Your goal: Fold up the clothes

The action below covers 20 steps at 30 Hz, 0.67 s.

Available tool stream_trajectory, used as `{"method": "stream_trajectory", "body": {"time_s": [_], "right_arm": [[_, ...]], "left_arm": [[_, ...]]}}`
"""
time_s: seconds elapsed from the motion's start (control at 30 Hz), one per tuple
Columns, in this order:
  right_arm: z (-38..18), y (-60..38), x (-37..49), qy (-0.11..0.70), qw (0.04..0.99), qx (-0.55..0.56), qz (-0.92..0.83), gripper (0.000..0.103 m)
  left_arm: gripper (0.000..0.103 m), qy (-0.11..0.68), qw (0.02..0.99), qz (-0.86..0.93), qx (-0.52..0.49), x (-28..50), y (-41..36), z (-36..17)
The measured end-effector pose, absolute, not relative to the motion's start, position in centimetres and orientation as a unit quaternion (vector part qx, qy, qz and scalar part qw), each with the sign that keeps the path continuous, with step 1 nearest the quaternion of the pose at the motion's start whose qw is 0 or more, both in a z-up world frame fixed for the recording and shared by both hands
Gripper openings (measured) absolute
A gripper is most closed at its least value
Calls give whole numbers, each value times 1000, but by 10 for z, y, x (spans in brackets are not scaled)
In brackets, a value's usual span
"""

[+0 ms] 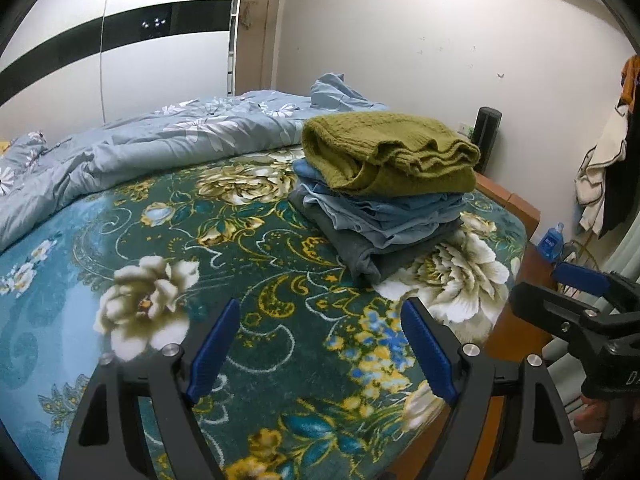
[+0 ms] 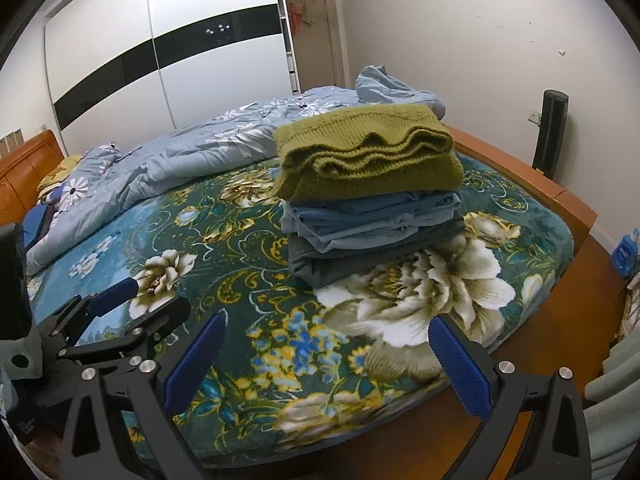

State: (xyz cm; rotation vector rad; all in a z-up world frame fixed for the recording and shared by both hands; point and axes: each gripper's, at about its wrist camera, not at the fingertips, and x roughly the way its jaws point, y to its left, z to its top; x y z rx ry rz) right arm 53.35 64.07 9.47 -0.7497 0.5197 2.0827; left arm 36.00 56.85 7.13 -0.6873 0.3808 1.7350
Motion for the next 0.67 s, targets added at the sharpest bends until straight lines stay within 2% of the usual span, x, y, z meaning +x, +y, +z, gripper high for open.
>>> {"method": "stream_trajectory", "body": {"time_s": [0.67], "right_arm": [[87,636,532,214,408,-312,831,103]], "left_arm": [[84,172,569,753,-282,369,563,78]]}}
